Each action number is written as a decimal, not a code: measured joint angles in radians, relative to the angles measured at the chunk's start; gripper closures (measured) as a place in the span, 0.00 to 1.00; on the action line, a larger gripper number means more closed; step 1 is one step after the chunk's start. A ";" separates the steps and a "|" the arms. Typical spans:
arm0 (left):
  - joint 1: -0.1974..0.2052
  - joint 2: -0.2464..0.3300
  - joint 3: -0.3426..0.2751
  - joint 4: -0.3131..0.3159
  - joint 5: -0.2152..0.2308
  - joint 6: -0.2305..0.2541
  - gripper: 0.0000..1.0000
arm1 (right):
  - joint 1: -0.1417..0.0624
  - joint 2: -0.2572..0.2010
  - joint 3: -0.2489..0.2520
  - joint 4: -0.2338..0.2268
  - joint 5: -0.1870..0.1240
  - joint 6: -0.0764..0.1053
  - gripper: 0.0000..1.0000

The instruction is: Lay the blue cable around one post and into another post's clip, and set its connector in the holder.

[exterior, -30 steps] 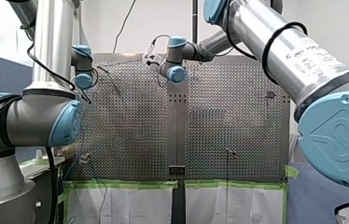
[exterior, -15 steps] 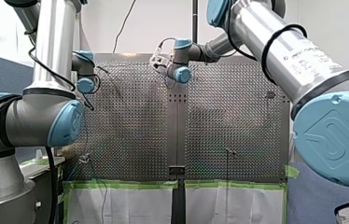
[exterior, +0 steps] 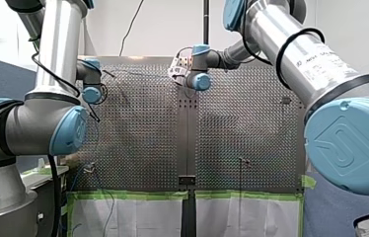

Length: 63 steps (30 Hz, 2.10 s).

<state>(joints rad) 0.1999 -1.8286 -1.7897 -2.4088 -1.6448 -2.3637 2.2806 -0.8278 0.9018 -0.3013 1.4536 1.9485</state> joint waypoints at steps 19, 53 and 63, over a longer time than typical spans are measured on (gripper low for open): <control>-0.008 -0.001 0.000 -0.001 -0.003 0.008 0.01 | -0.086 -0.007 0.161 -0.128 0.089 -0.006 1.00; -0.013 0.000 0.000 -0.007 -0.005 0.008 0.01 | -0.329 -0.135 0.451 -0.419 0.151 -0.008 1.00; -0.016 -0.001 0.000 -0.011 -0.005 0.008 0.01 | -0.345 -0.134 0.536 -0.504 0.236 -0.062 1.00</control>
<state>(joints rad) 0.1840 -1.8294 -1.7898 -2.4197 -1.6497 -2.3561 1.9359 -0.9617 1.4381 -0.8050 1.6892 1.8867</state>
